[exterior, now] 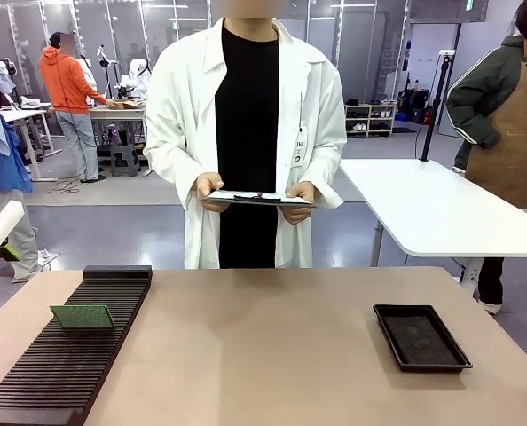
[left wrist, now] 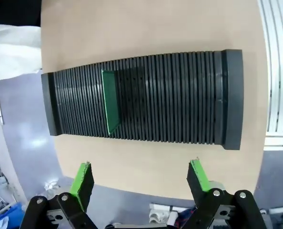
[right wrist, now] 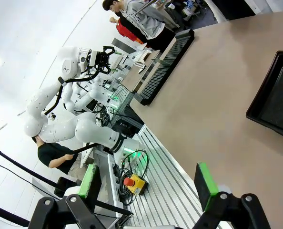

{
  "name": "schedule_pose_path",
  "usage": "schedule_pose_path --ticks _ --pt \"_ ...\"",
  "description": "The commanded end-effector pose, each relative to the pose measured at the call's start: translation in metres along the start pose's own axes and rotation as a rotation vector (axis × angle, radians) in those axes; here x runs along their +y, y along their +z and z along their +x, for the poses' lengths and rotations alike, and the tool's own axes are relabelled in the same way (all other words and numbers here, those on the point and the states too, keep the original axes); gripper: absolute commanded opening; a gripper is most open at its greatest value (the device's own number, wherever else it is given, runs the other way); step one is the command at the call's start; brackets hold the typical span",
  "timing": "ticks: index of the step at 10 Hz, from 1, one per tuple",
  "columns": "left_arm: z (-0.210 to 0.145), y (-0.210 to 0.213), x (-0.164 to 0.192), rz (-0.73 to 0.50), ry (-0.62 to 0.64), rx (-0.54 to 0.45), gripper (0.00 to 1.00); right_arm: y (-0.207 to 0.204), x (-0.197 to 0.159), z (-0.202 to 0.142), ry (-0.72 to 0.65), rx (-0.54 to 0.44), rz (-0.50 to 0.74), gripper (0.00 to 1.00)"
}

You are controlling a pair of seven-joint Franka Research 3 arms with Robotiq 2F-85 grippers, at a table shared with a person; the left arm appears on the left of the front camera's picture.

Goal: Inspect the PCB.
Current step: Pick up the Blank PCB and present it to the human.

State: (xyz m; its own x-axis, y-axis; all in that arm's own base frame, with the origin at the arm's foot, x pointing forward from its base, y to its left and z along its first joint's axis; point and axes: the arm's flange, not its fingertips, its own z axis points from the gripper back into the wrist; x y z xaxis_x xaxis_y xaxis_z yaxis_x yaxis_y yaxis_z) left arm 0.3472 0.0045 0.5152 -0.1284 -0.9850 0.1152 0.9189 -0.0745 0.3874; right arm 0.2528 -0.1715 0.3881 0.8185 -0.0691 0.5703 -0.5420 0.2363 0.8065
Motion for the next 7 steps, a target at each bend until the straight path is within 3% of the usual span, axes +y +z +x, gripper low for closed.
schedule_pose_path --ticks 1,5,7 --pt "0.007 0.007 0.000 0.019 0.001 -0.005 1.00 0.001 0.001 0.003 0.016 -0.011 0.009 1.00" --pt "0.005 0.005 0.000 0.014 -0.009 -0.023 1.00 0.001 0.001 0.003 0.016 -0.011 0.009 1.00" --pt "0.019 -0.029 0.021 -0.012 -0.082 0.023 1.00 0.001 0.001 0.003 0.016 -0.011 0.009 1.00"
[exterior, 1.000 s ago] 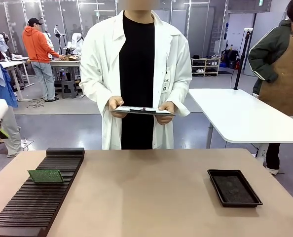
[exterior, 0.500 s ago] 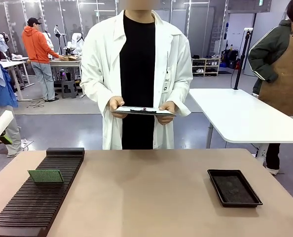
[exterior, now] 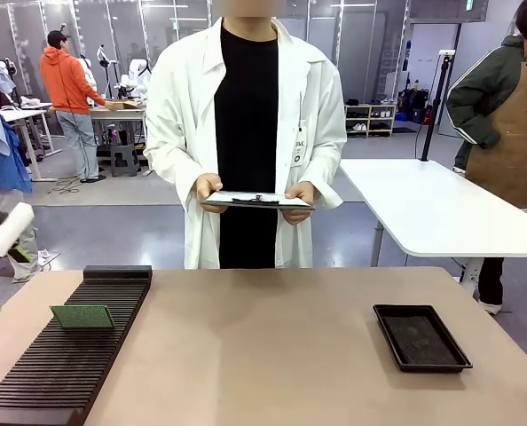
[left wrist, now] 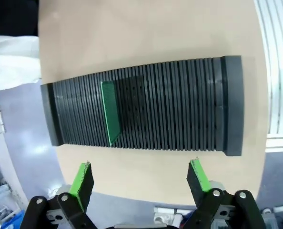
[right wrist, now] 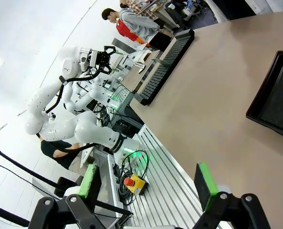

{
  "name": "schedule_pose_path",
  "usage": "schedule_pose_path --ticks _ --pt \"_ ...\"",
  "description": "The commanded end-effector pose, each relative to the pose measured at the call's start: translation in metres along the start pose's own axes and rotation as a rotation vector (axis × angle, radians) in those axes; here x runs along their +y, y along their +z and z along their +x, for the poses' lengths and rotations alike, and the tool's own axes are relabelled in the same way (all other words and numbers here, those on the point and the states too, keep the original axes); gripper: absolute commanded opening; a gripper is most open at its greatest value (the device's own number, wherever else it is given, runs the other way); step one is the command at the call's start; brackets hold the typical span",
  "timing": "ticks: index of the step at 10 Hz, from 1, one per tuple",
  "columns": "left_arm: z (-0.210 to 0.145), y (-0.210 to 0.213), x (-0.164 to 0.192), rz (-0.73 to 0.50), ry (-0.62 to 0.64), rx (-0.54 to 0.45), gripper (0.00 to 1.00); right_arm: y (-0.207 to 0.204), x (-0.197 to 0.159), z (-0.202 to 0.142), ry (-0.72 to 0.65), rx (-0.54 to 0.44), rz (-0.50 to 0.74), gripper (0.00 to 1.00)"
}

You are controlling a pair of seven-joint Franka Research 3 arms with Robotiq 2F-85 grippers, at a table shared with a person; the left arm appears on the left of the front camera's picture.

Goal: Inspect the PCB.
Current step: Pick up the Blank PCB and present it to the human.

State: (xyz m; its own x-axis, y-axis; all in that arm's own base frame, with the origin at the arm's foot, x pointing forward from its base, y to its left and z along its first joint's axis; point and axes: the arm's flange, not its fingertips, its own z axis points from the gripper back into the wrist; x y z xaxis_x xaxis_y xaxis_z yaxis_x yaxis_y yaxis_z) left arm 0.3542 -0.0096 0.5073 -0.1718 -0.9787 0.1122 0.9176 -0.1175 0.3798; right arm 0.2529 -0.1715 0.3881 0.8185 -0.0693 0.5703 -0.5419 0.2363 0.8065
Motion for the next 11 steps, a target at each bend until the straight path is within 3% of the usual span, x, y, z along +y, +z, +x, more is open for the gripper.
schedule_pose_path --ticks 1,3,5,11 --pt "0.010 -0.030 0.024 -0.008 -0.051 0.077 1.00 0.001 0.001 0.003 0.016 -0.011 0.009 1.00" --pt "0.009 -0.058 0.039 -0.018 -0.031 0.099 1.00 0.001 0.001 0.003 0.016 -0.011 0.009 1.00" --pt "0.009 -0.087 0.053 -0.029 -0.038 0.189 1.00 0.001 0.001 0.003 0.016 -0.011 0.009 1.00" --pt "-0.013 -0.147 0.077 -0.096 0.043 0.196 1.00 0.001 0.001 0.003 0.016 -0.011 0.009 1.00"
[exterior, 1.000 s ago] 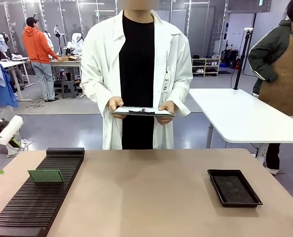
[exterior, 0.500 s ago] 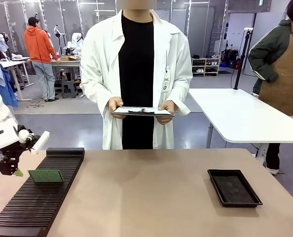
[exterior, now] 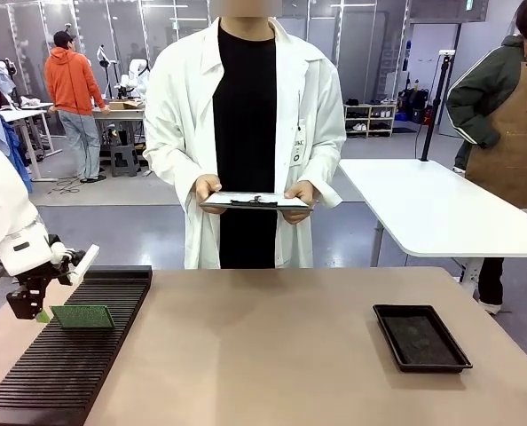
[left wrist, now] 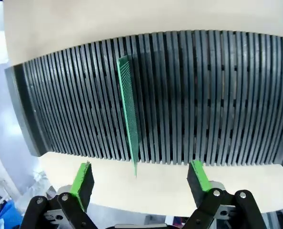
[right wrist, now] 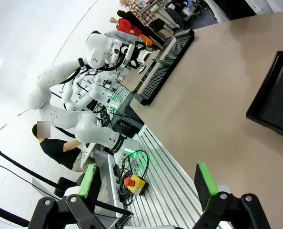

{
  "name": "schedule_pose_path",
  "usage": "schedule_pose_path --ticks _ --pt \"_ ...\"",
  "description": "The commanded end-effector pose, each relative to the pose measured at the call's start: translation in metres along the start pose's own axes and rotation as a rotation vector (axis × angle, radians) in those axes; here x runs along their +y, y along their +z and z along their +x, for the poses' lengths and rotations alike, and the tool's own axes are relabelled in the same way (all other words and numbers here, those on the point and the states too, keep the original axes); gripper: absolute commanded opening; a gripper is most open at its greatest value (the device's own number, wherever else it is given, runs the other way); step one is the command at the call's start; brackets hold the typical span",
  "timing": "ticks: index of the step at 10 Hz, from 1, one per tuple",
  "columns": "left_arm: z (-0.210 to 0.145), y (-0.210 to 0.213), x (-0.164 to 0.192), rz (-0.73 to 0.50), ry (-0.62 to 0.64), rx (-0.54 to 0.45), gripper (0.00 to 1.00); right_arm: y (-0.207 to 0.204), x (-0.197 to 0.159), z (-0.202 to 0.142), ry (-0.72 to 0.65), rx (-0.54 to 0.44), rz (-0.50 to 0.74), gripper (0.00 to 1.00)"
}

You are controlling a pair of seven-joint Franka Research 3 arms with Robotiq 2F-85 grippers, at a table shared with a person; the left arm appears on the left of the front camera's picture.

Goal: Inspect the PCB.
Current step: Pick up the Blank PCB and present it to the human.

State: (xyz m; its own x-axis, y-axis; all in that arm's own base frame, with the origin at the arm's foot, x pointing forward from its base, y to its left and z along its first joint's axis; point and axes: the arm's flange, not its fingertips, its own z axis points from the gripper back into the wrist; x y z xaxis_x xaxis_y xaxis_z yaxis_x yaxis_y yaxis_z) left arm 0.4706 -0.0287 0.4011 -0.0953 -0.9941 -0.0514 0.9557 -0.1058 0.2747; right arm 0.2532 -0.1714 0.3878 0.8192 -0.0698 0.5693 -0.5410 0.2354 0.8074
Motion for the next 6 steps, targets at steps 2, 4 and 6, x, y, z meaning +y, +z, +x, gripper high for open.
schedule_pose_path --ticks 2,4,6 --pt "-0.001 -0.024 0.014 -0.019 0.031 0.004 1.00 0.001 0.001 0.003 0.018 -0.010 0.008 1.00" --pt "-0.002 -0.043 0.021 -0.029 0.033 -0.008 1.00 0.001 0.001 0.003 0.018 -0.010 0.008 1.00" --pt "-0.002 -0.054 0.025 -0.056 0.037 -0.039 0.93 0.001 0.001 0.003 0.018 -0.010 0.008 1.00"
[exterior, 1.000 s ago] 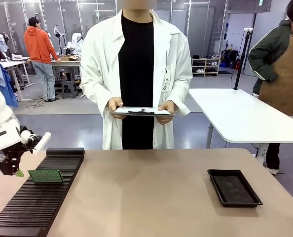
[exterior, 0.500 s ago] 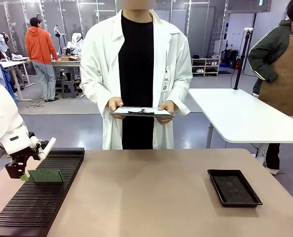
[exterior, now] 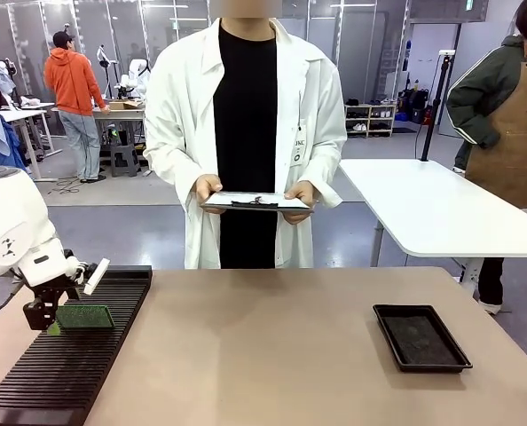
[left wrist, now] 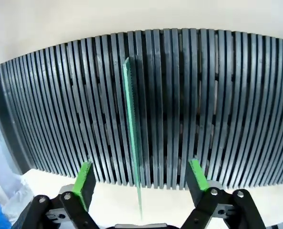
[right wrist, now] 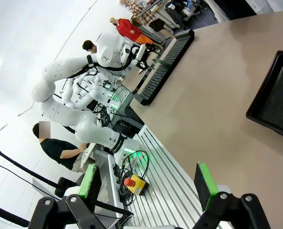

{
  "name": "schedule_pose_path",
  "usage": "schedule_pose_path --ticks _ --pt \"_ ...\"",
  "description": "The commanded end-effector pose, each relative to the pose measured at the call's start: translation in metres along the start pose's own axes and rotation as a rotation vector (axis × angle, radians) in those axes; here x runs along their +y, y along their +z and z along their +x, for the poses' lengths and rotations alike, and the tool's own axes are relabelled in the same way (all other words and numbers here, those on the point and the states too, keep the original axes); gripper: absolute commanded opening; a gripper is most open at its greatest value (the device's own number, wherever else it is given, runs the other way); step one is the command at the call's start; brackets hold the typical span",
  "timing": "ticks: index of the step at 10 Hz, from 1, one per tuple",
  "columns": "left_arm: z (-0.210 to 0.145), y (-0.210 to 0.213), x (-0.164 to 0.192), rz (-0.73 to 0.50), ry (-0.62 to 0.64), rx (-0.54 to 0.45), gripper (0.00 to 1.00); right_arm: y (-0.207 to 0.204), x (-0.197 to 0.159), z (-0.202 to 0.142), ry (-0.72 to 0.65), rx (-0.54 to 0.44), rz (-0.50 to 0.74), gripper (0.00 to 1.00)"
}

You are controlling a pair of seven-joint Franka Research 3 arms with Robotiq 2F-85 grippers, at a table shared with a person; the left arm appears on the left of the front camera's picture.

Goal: Inspect the PCB.
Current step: Pick up the Blank PCB and present it to the human.

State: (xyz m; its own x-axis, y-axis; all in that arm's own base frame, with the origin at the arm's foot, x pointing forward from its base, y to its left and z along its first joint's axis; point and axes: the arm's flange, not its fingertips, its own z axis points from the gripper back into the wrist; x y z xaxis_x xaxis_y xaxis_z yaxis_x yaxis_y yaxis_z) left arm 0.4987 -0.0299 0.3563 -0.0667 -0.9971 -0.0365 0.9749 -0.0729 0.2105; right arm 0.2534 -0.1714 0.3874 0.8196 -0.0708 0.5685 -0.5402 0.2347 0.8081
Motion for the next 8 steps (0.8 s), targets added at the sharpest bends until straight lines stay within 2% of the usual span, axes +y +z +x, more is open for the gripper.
schedule_pose_path --ticks 1,2,4,5,8 --pt "-0.004 -0.006 0.013 0.017 0.014 -0.030 0.80 0.001 0.001 0.003 0.019 -0.010 0.008 1.00" --pt "-0.005 -0.008 0.014 0.015 0.022 -0.022 0.63 0.001 0.001 0.003 0.019 -0.010 0.008 1.00" --pt "-0.007 -0.014 0.014 -0.002 0.038 -0.004 0.03 0.001 0.001 0.003 0.019 -0.010 0.008 1.00" --pt "-0.008 -0.017 0.015 -0.015 0.040 0.004 0.00 0.001 0.001 0.003 0.019 -0.010 0.008 1.00" --pt "-0.008 -0.016 0.013 -0.022 0.043 -0.009 0.00 0.001 0.001 0.003 0.019 -0.010 0.008 1.00"
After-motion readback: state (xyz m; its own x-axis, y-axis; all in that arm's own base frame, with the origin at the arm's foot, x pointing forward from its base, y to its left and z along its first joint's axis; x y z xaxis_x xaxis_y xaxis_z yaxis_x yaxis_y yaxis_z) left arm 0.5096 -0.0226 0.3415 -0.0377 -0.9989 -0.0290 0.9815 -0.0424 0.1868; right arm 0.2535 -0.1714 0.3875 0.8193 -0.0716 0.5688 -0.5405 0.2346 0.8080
